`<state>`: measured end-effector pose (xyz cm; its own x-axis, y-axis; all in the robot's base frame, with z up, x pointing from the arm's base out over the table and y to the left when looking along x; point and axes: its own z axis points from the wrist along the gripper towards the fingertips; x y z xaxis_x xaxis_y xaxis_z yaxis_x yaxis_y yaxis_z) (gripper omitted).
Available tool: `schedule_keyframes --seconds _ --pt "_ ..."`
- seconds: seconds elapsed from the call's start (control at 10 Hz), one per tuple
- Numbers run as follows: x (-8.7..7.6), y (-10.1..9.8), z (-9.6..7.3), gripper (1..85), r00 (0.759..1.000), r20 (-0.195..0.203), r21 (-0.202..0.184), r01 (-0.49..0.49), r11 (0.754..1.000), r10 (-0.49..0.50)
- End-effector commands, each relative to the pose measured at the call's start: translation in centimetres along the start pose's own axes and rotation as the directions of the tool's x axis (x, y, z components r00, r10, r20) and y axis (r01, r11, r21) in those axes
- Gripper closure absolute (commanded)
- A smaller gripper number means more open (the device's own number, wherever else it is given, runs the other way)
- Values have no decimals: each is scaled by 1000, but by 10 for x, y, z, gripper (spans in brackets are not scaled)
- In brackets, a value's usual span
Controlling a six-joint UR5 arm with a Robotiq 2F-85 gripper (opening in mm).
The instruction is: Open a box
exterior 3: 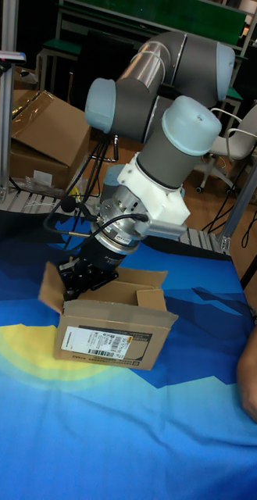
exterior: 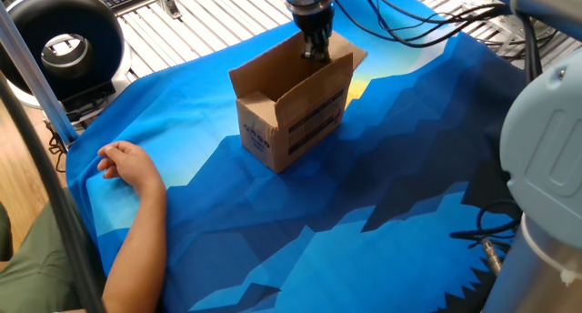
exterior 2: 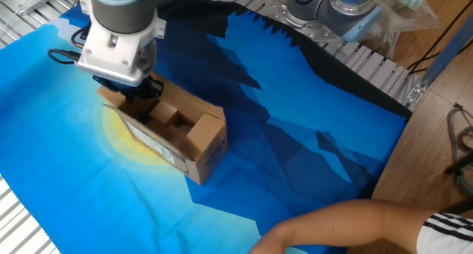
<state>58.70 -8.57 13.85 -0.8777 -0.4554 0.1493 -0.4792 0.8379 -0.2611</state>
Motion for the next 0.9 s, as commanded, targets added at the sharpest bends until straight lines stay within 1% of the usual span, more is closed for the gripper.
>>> schedule_keyframes --seconds 0.0,0.1,0.2,0.3,0.4,0.5,0.6,0.7,0.8 --pt "-7 12 -17 843 1000 -12 -25 -19 999 19" --pt "-13 26 -23 843 999 -11 -66 -40 997 39" --pt "-20 34 -24 843 999 -4 -85 -54 995 54" --pt "-30 48 -24 843 997 12 -126 -76 989 78" --pt "-38 62 -23 843 995 18 -160 -98 982 102" --pt "-44 68 -22 843 993 19 -167 -109 980 114" --pt "-46 73 -20 843 993 20 -183 -114 977 120" --pt "-46 76 -17 843 992 27 -194 -116 974 123" --pt "-48 75 -12 843 991 40 -194 -115 974 126"
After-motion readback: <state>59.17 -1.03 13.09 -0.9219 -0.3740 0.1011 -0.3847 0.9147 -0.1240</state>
